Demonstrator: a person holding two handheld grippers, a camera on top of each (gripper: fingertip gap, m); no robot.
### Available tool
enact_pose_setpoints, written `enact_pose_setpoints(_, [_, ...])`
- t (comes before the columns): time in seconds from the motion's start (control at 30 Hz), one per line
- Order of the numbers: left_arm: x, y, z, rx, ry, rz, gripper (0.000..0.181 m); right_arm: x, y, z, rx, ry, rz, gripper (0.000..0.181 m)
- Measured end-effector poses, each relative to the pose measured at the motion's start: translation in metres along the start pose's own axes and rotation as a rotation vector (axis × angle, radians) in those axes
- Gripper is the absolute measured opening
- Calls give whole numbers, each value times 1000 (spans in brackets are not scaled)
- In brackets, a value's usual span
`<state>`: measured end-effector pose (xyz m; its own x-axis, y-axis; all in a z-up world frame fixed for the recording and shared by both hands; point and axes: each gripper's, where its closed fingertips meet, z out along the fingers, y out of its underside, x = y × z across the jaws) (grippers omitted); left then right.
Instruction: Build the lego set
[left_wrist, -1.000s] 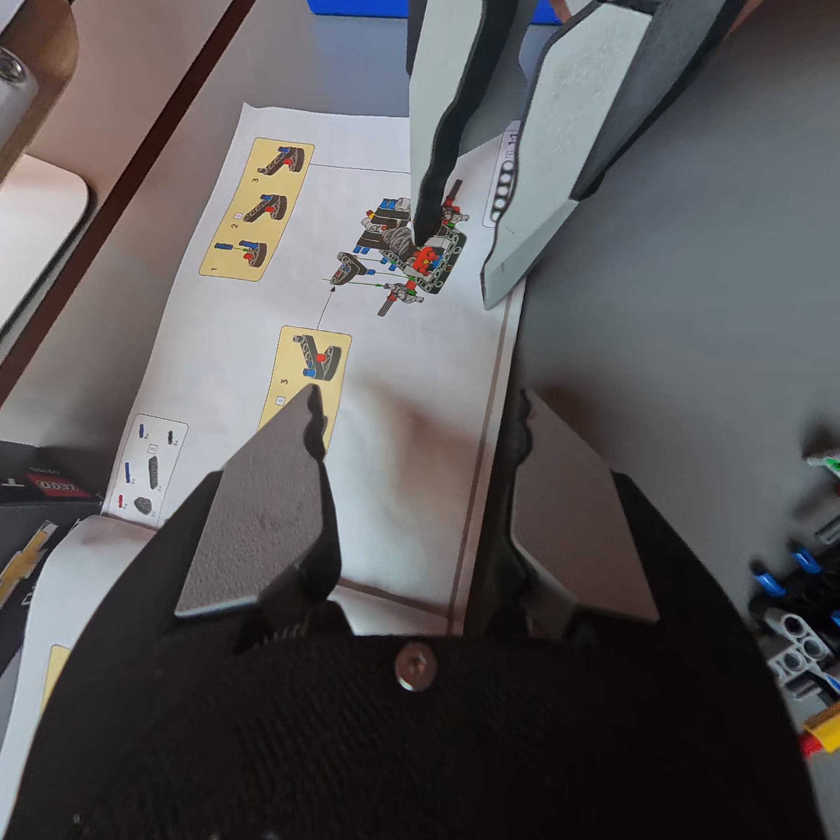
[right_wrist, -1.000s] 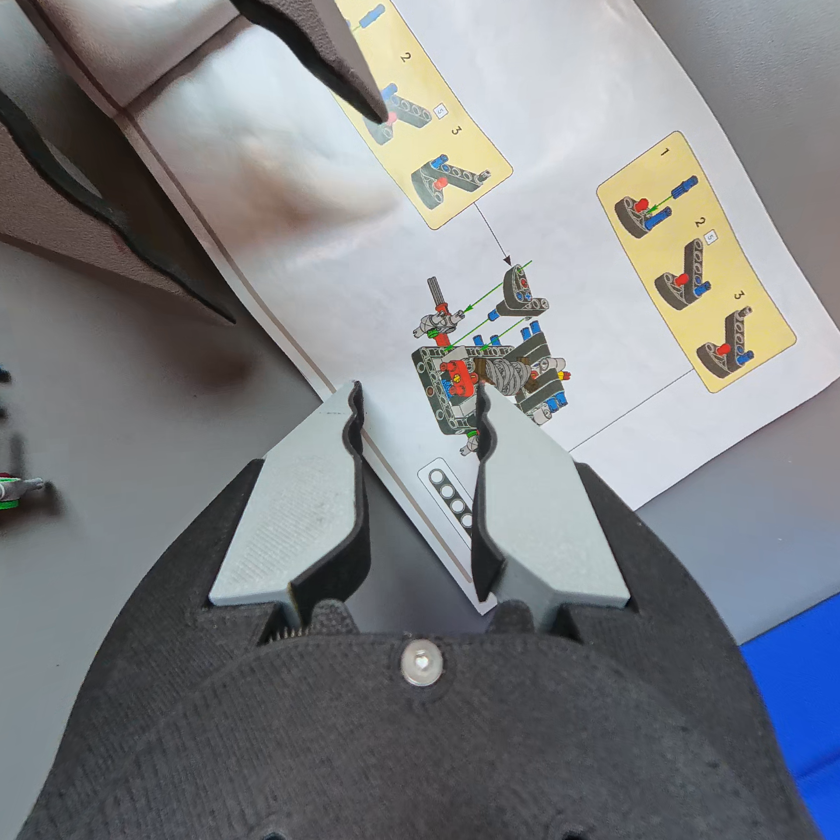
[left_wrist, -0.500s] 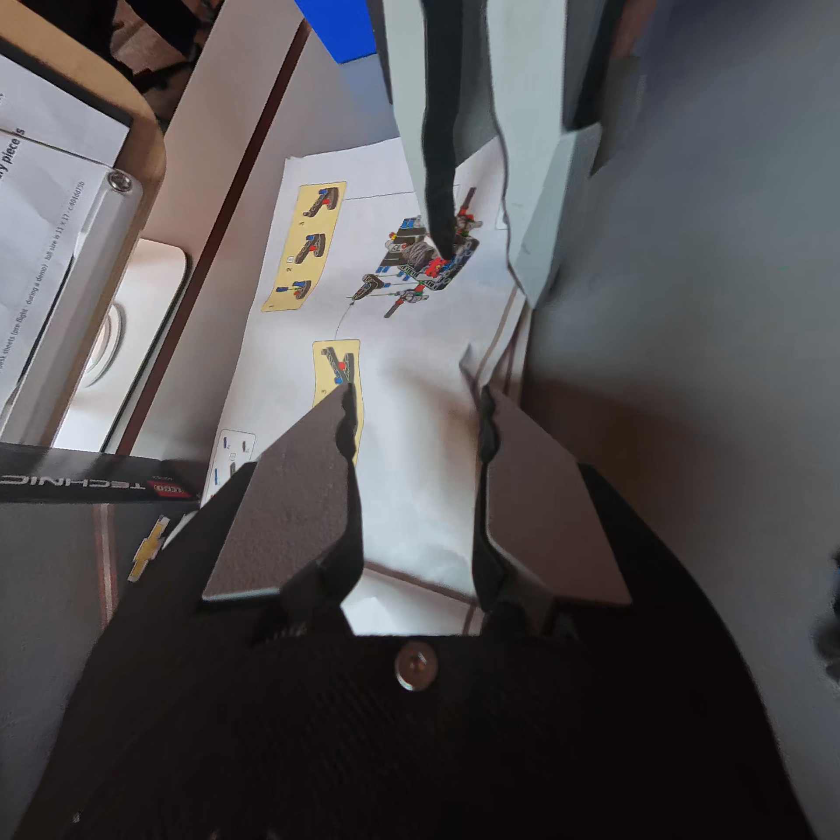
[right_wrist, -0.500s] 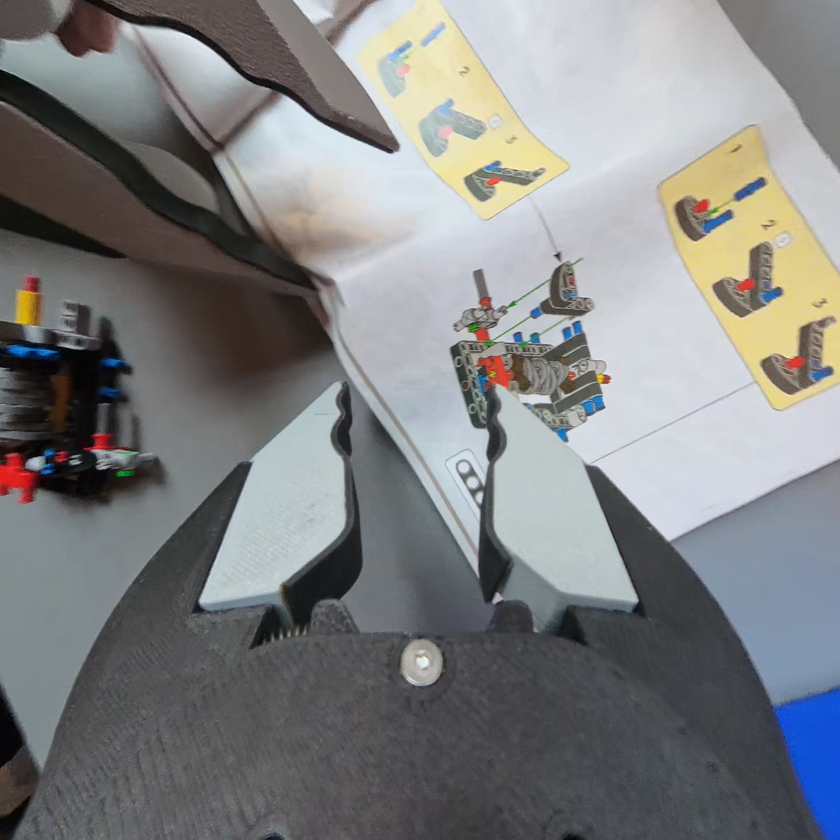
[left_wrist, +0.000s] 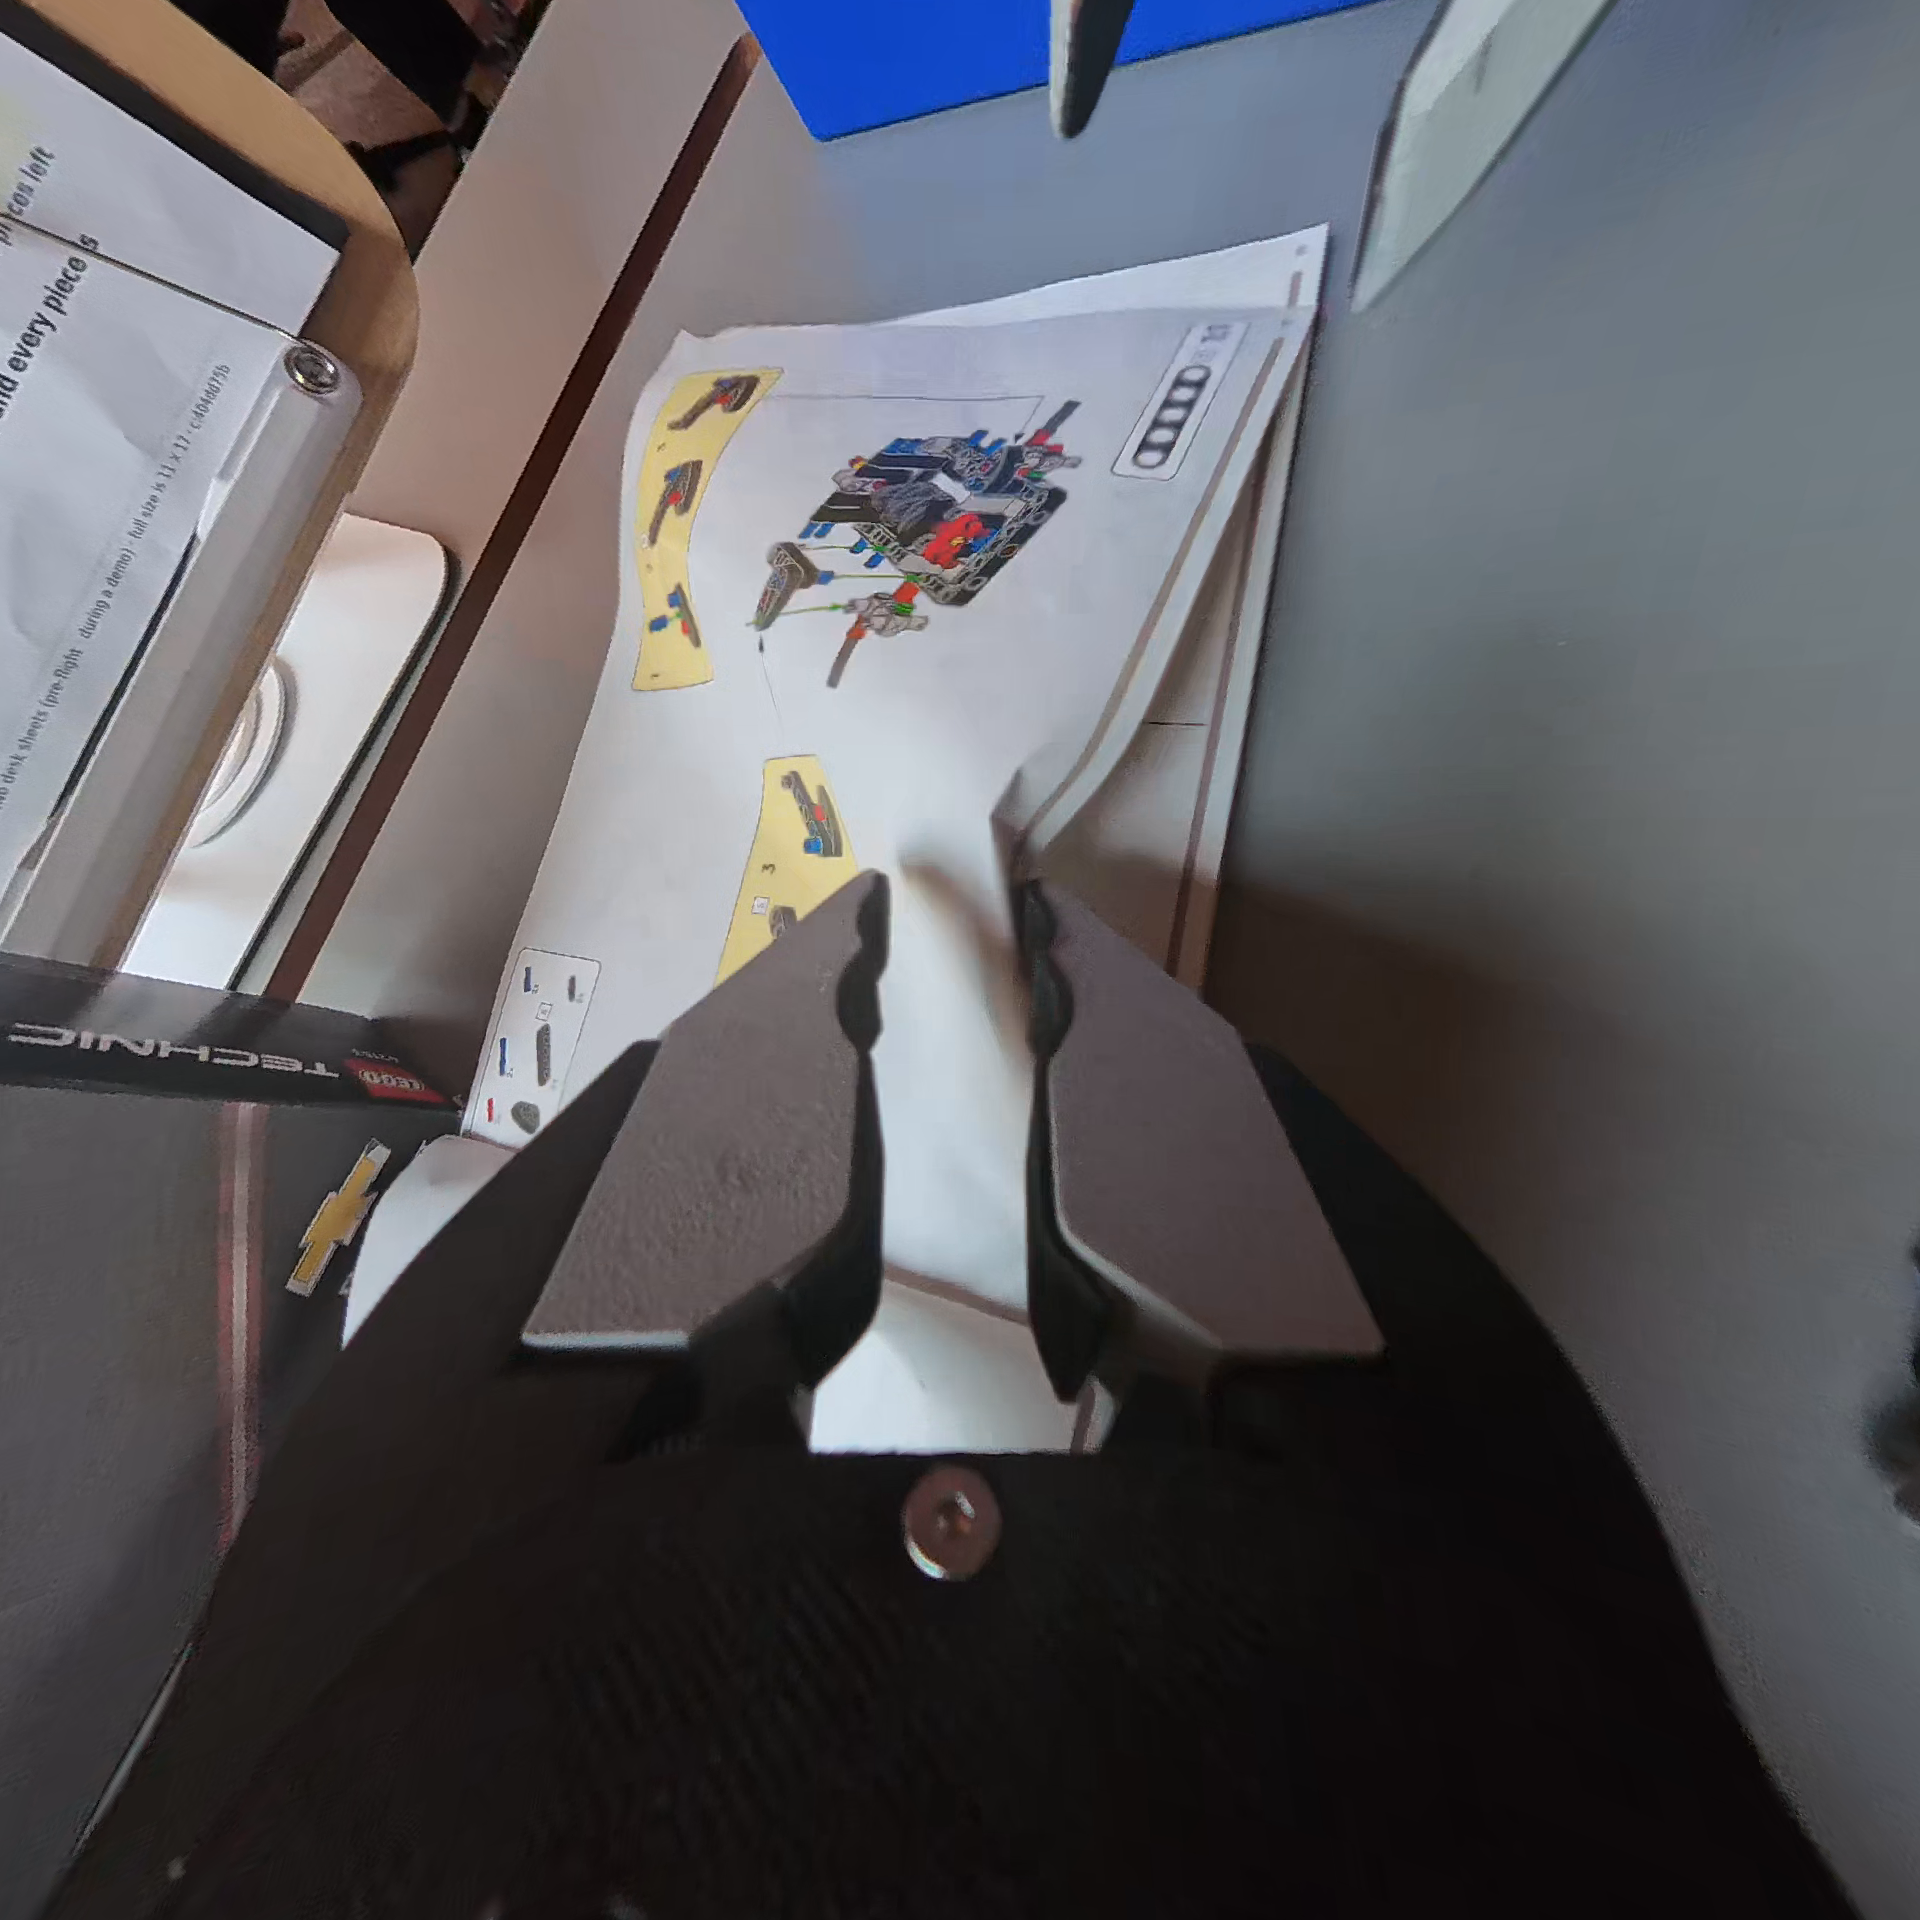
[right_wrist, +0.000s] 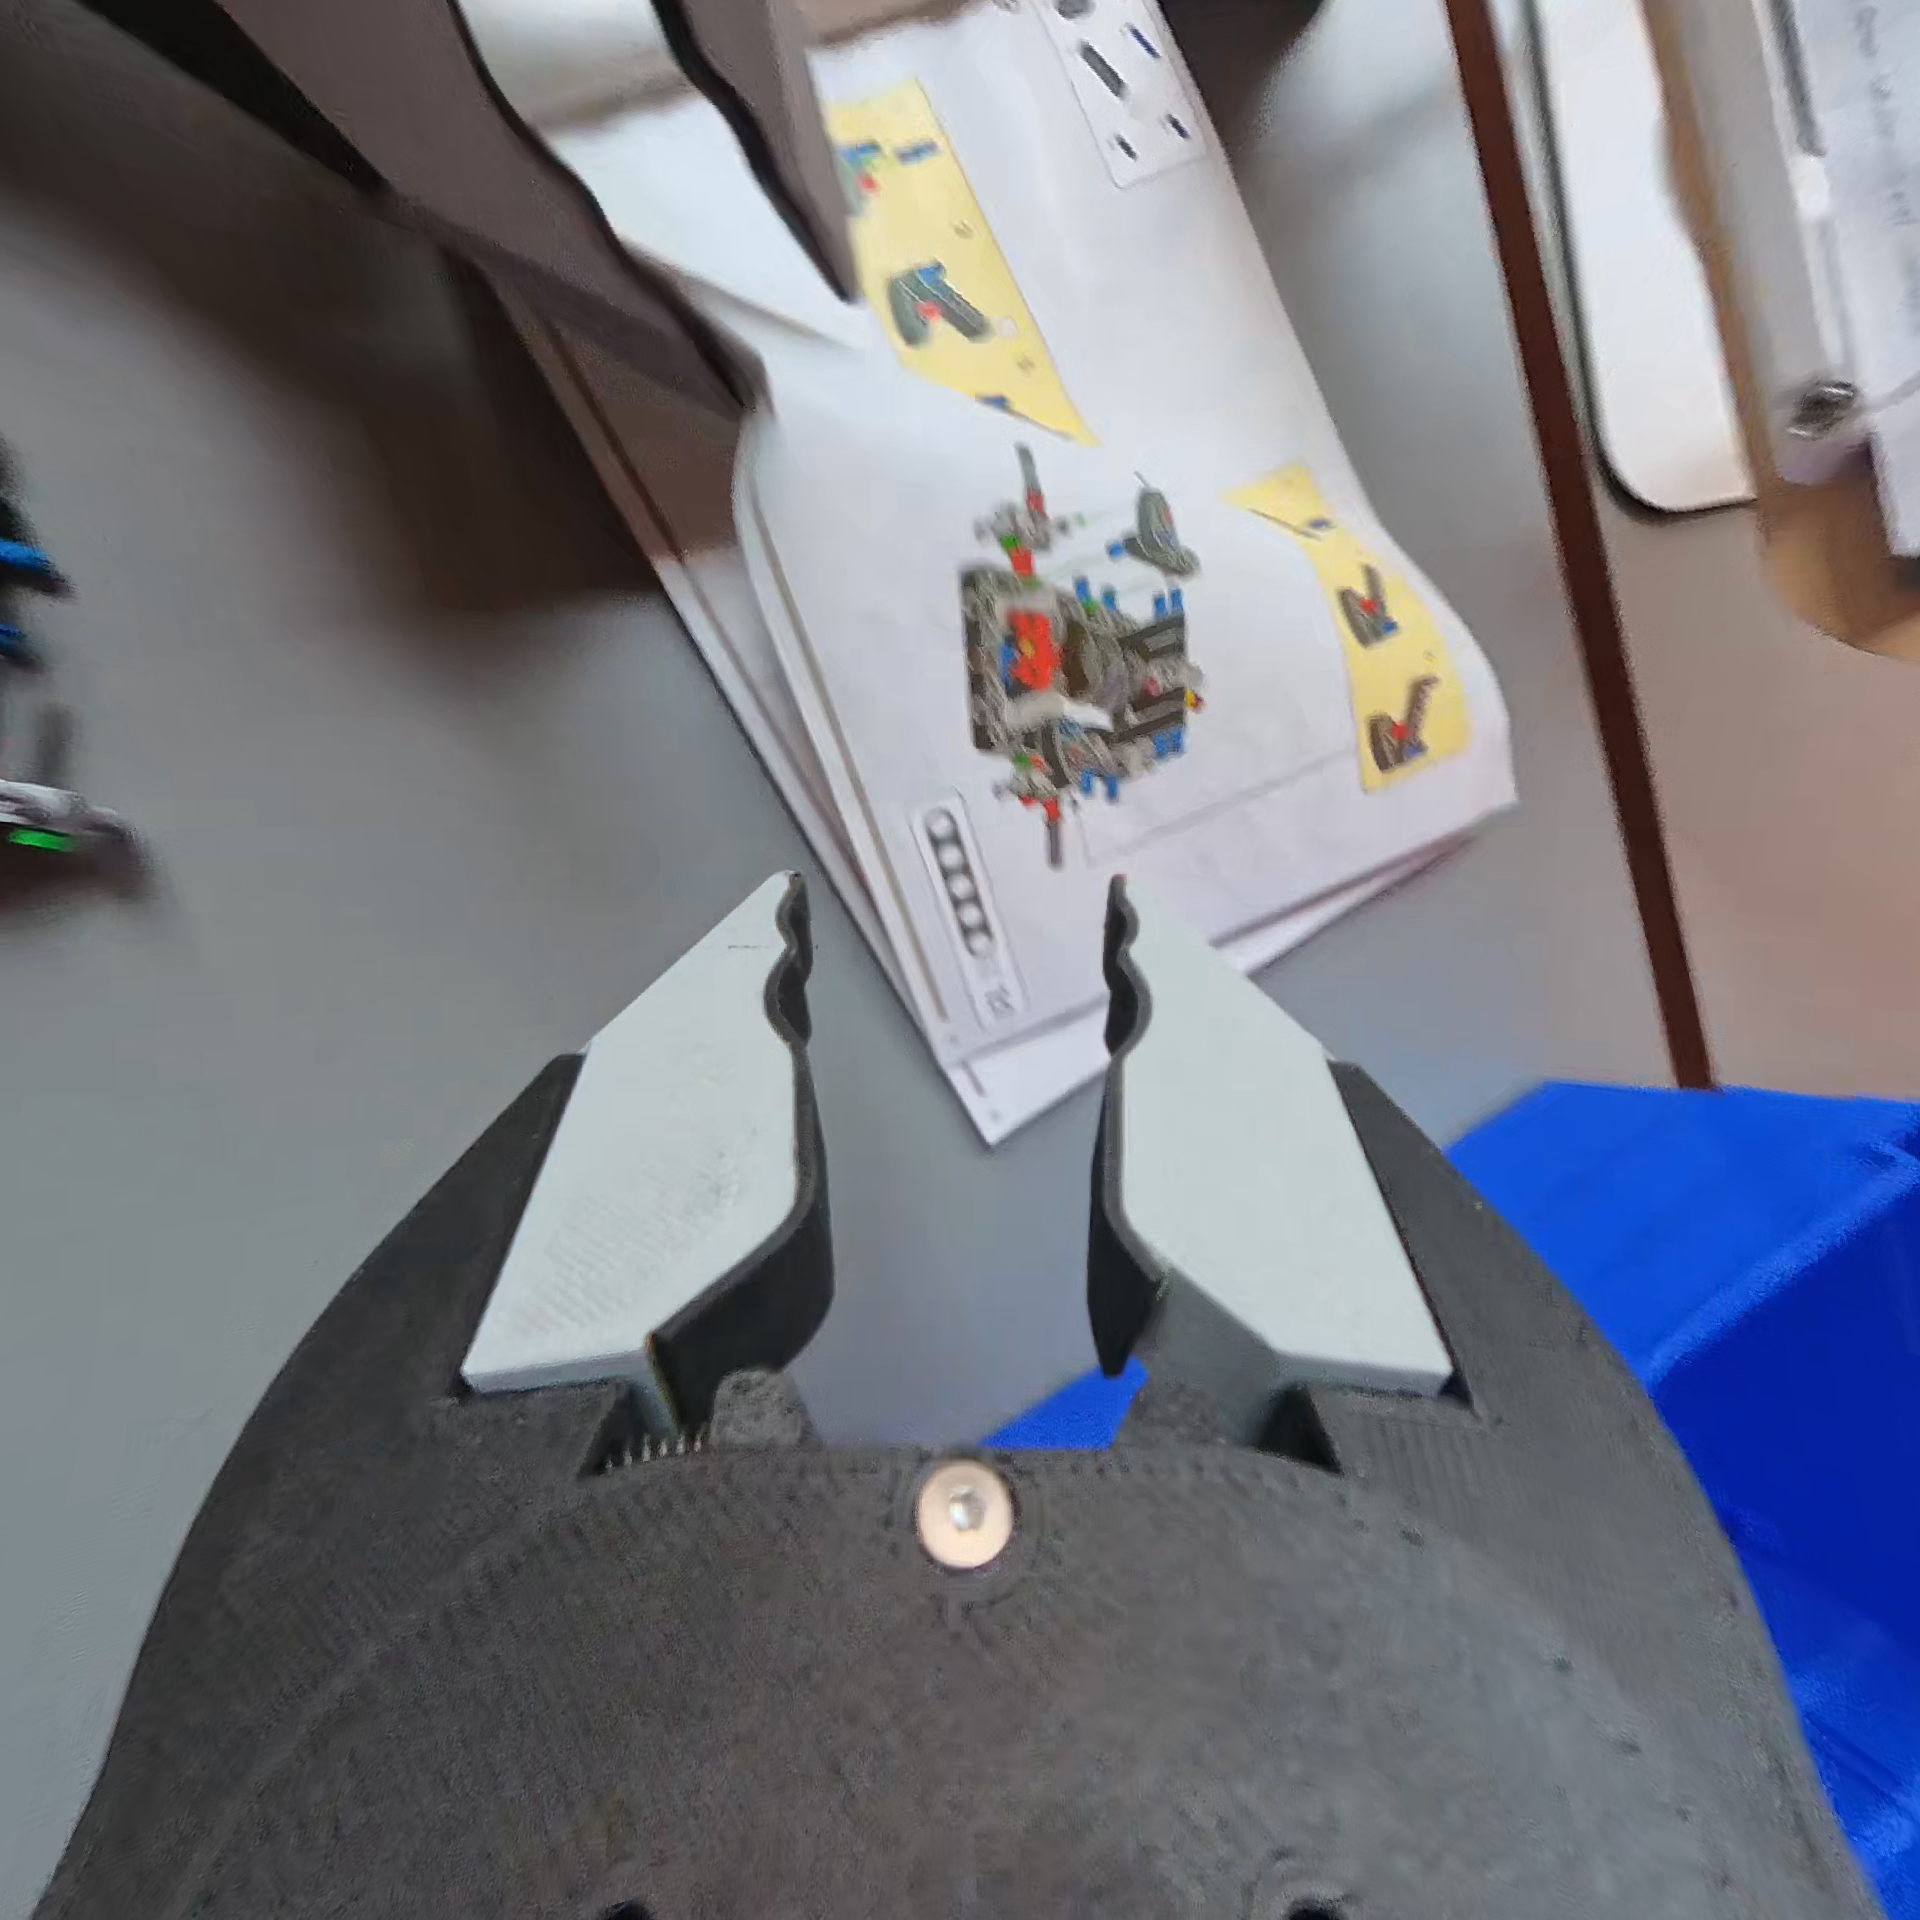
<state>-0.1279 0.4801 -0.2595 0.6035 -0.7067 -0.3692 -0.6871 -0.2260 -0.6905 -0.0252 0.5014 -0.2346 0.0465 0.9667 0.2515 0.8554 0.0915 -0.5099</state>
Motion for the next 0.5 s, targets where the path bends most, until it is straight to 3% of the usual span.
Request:
enact_pose_setpoints(0.07, [-4,1,-3,3,-30,-2,11,11,10,-7,-30,111,-18,52])
enact_pose_setpoints(0.1, [-7,3,-5,-1,-60,0,2,14,11,-13,-14,141,-15,48])
enact_pose_setpoints(0.17, [-14,6,-10,2,-125,-18,0,16,3,-28,76,177,18,42])
enact_pose_setpoints(0.23, [-16,6,-13,17,-130,-82,0,6,-5,-34,160,133,119,37])
enact_pose_setpoints(0.37, [-20,7,-27,60,-136,-176,0,-3,-5,-21,253,61,399,45])
enact_pose_setpoints(0.43, [-22,10,-36,91,-146,-212,0,6,-7,-15,325,51,521,64])
enact_pose_setpoints(0.5, [-21,15,-44,107,-142,-233,0,1,-27,-16,462,-121,618,72])
